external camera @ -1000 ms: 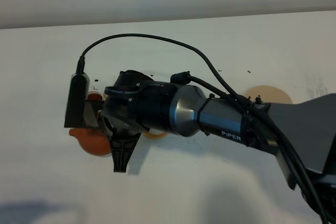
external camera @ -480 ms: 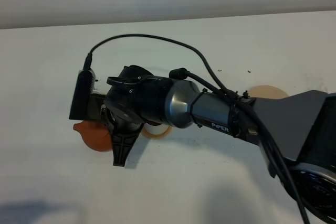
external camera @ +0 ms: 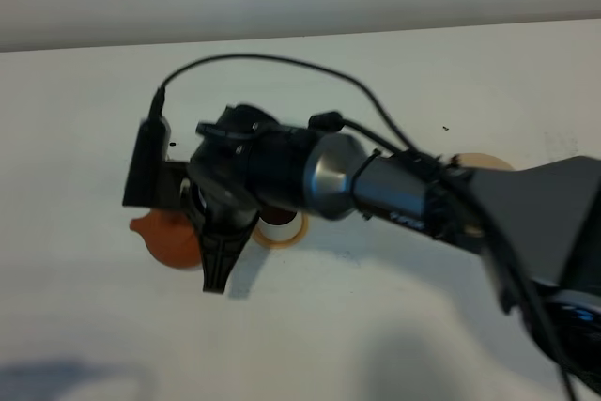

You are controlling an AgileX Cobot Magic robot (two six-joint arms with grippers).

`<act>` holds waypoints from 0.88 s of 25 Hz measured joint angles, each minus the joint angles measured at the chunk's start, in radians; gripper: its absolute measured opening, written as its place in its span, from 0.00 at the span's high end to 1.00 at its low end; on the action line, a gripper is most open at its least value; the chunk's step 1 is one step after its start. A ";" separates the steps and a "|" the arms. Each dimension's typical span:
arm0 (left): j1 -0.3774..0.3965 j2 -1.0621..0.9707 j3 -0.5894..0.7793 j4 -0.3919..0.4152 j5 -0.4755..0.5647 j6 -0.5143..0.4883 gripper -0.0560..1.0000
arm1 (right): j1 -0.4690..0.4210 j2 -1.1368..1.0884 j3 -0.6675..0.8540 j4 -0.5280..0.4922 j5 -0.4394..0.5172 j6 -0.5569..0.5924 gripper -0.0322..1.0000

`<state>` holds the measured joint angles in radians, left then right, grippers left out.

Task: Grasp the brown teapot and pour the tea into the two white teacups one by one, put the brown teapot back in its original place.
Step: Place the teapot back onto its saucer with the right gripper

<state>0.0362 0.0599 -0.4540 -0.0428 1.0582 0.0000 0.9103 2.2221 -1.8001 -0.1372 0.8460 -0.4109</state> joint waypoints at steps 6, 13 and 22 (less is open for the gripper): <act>0.000 0.000 0.000 0.000 0.000 0.000 0.59 | -0.038 -0.115 0.000 0.050 0.036 0.050 0.86; 0.000 0.000 0.000 0.000 0.000 0.000 0.59 | -0.176 -0.178 0.009 0.112 0.065 0.124 0.86; 0.000 0.000 0.000 0.000 0.000 0.000 0.59 | -0.340 -0.334 0.227 0.137 -0.015 0.192 0.86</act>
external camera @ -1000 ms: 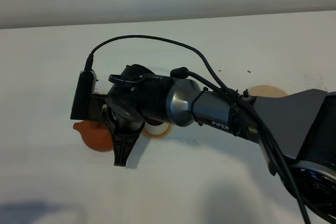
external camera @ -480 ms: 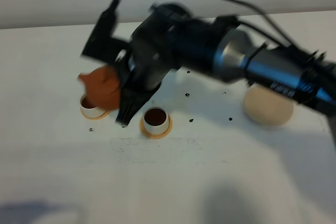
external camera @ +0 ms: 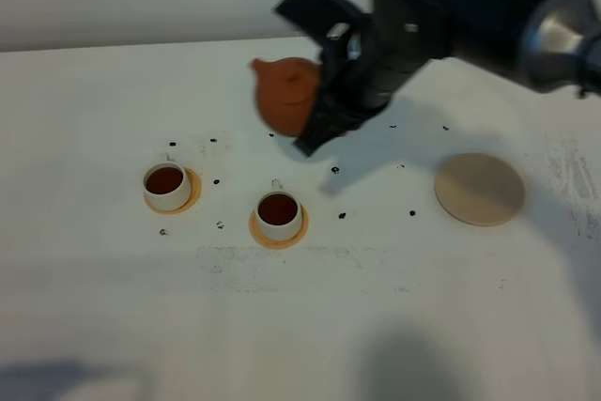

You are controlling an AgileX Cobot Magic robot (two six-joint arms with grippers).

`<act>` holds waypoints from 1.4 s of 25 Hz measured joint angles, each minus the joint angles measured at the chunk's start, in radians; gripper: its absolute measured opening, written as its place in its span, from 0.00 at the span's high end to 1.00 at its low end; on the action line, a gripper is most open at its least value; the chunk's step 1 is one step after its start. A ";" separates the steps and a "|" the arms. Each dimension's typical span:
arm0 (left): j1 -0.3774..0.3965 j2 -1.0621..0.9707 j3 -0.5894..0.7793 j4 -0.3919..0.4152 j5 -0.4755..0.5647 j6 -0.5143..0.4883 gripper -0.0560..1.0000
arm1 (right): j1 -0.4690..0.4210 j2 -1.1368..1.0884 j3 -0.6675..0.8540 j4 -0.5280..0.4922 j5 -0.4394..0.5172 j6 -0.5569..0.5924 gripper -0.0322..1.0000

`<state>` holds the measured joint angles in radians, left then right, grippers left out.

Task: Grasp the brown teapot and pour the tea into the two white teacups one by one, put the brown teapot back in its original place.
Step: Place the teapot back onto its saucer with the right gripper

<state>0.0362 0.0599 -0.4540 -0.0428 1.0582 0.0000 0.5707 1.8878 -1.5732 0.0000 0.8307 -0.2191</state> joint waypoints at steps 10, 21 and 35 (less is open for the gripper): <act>0.000 0.000 0.000 0.000 0.000 0.000 0.59 | -0.167 -0.168 0.362 0.000 -0.122 0.132 0.86; 0.000 0.000 0.000 0.000 0.000 0.000 0.59 | -0.282 -0.181 0.541 0.000 -0.231 0.228 0.86; 0.000 0.000 0.000 0.000 0.000 0.000 0.59 | -0.321 -0.166 0.619 0.000 -0.280 0.234 0.86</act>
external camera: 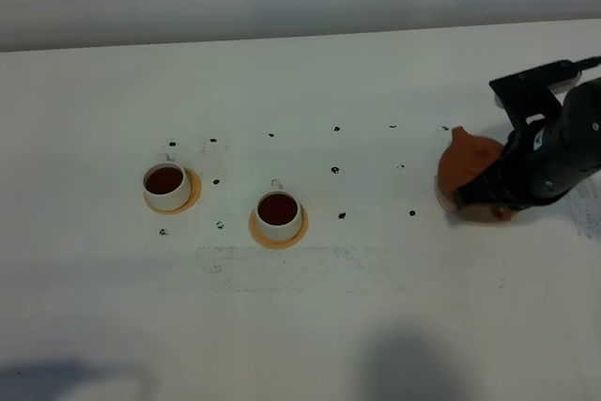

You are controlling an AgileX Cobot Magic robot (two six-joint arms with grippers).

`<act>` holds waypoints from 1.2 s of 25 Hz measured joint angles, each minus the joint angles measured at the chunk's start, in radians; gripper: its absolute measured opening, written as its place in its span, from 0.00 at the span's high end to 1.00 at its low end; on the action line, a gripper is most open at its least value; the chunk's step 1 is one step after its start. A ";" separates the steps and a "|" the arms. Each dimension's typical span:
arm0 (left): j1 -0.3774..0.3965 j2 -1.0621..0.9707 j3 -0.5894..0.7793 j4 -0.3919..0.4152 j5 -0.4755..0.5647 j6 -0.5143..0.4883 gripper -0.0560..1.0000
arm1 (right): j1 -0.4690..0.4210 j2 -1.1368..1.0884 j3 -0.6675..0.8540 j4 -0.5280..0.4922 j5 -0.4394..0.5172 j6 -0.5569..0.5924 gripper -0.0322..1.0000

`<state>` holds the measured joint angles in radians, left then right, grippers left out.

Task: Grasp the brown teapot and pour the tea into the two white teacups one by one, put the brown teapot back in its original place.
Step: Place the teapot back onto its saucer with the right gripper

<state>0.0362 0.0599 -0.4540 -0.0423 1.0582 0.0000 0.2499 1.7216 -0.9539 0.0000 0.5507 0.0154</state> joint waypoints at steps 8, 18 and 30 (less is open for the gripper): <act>0.000 0.000 0.000 0.000 0.000 0.000 0.59 | 0.000 0.002 0.008 0.000 -0.015 0.000 0.86; 0.000 0.000 0.000 0.000 0.000 0.000 0.59 | 0.000 0.045 0.008 0.000 -0.034 0.000 0.86; 0.000 0.000 0.000 0.000 0.000 0.000 0.59 | 0.000 0.045 0.008 0.000 -0.037 0.051 0.80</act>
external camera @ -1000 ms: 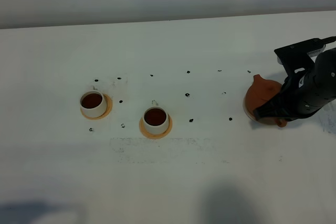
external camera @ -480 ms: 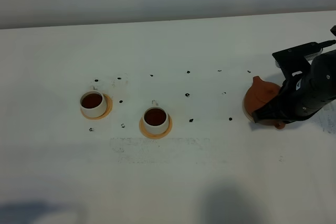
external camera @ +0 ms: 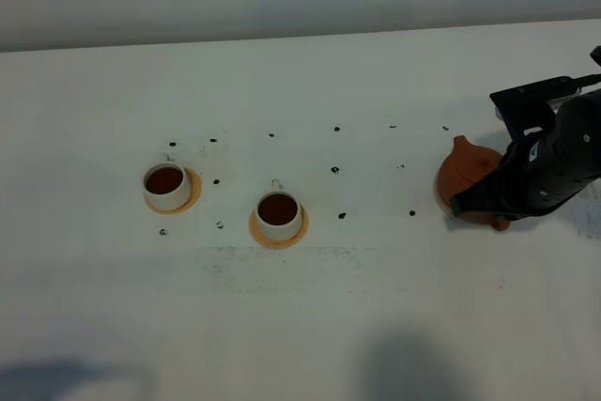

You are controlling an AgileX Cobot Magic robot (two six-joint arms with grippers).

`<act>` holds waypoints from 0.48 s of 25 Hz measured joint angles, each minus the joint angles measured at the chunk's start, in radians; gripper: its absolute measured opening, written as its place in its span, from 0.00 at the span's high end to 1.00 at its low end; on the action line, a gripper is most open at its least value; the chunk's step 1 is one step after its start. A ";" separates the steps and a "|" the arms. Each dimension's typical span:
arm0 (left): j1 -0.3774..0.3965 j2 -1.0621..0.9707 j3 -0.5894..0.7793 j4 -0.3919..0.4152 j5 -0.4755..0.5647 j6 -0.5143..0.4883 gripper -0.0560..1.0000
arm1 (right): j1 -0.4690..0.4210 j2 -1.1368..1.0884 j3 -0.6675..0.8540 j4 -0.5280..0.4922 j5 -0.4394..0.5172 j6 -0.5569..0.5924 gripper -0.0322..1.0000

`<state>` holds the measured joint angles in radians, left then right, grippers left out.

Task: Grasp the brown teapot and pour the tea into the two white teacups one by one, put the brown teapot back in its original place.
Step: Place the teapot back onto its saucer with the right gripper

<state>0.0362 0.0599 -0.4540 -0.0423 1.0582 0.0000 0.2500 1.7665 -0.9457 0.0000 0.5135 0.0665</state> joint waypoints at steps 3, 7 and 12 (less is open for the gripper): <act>0.000 0.000 0.000 0.000 0.000 0.000 0.59 | 0.000 -0.005 0.000 0.000 -0.016 0.001 0.66; 0.000 0.000 0.000 0.000 0.000 0.000 0.59 | 0.000 -0.028 0.000 0.000 -0.027 0.001 0.50; 0.000 0.000 0.000 0.000 0.000 0.000 0.59 | 0.000 -0.128 0.001 -0.022 -0.009 0.001 0.46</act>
<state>0.0362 0.0599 -0.4540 -0.0423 1.0582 0.0000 0.2500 1.6383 -0.9449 -0.0217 0.5047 0.0676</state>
